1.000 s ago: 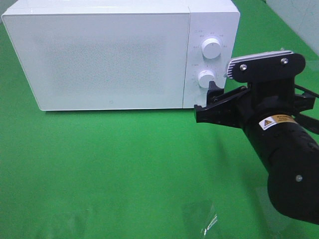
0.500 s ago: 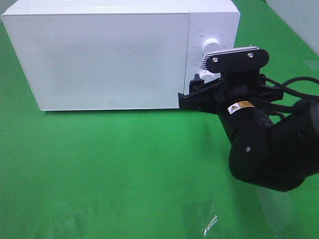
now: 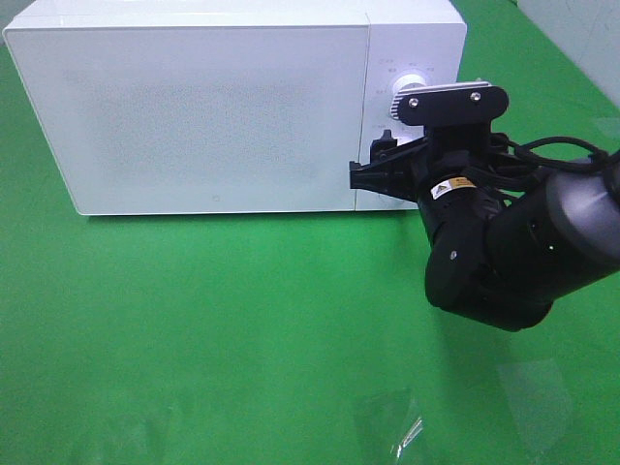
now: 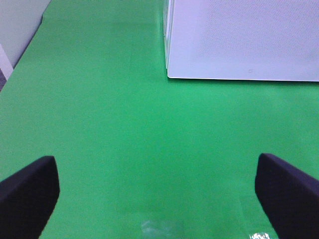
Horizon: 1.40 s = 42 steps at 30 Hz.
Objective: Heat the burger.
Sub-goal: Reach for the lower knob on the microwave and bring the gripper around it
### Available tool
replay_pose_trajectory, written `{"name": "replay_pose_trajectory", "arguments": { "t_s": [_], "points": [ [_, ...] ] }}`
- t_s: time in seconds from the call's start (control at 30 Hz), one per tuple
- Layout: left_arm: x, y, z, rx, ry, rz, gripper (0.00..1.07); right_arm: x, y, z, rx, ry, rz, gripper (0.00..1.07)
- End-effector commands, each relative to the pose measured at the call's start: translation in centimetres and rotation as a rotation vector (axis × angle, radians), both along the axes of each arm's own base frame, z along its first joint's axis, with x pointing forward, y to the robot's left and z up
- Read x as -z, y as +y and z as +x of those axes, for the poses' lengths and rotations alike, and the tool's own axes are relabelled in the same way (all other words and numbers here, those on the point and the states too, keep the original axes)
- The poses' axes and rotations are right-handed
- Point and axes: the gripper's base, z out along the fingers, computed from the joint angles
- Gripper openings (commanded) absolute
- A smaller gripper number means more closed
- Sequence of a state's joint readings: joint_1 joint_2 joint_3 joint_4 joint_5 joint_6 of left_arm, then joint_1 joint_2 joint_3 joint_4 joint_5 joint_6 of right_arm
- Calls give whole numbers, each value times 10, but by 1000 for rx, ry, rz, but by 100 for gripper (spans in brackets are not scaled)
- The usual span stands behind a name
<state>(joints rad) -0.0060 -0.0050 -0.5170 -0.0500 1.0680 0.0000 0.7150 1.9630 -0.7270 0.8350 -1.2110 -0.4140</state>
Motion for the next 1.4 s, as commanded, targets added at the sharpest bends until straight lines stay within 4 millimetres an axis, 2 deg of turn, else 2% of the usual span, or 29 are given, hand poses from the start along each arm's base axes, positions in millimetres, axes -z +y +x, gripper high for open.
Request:
{"name": "replay_pose_trajectory", "arguments": {
  "t_s": [0.03, 0.3, 0.67, 0.87, 1.13, 1.4],
  "points": [
    [0, 0, -4, -2, -19, 0, 100, -1, 3, 5, -4, -40, 8, 76],
    [0, 0, -4, -2, -19, 0, 100, 7, 13, 15, -31, -44, -1, 76],
    [0, 0, -2, -2, -12, 0, 100, 25, 12, 33, -39, 3, 22, 76],
    [0, 0, -2, -2, -12, 0, 100, 30, 9, 35, -32, 14, 37, 76],
    [0, 0, -2, -2, -12, 0, 100, 29, 9, 35, -30, 4, 34, 74],
    [0, 0, -2, -2, -12, 0, 100, 17, 9, 35, -31, -25, 21, 73]
  ]
}}
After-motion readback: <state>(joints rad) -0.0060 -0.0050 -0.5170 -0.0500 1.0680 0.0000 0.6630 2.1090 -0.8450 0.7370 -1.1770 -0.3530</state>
